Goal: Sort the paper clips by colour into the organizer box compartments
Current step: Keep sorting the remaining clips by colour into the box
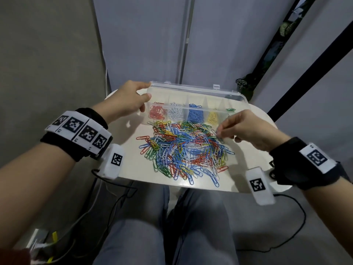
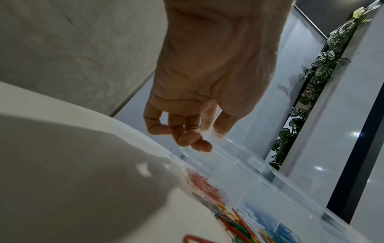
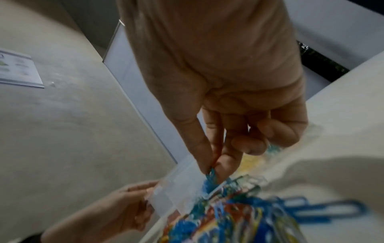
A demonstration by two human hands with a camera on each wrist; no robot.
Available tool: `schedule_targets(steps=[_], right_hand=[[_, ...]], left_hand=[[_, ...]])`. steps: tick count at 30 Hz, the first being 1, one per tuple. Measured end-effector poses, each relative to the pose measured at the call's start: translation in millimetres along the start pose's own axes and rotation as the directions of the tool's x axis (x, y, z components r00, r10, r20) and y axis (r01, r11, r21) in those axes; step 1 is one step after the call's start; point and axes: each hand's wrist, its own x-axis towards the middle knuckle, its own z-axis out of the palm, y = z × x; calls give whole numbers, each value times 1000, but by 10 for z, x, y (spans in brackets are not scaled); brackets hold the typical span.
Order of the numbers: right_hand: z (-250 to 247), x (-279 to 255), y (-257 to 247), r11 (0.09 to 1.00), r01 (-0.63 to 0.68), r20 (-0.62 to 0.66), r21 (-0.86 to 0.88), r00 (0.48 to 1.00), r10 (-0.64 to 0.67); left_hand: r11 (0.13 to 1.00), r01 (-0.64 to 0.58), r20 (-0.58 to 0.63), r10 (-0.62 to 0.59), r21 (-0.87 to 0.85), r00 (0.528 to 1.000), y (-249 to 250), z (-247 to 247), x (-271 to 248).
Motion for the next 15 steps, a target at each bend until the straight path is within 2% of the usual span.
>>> schedule_targets(steps=[4,9,11,15], right_hand=[[104,-7,65,998,-30,22,-51,999,32],[13,-19,34,982,46,-17,-183,999,-50],[-46,-45,36,976,70,-11,-205,997,-74],[-92,-130,138,927,87,19,-366,996,-86]], left_hand=[[1000,-1,-1,1,4,1000,8,4,1],[1000,4,-7,-4,10,1000,31,8,-10],[1000,5,-8,-5,11,1000,44,4,-17],[1000,7,-8,-7,11,1000,67,8,-35]])
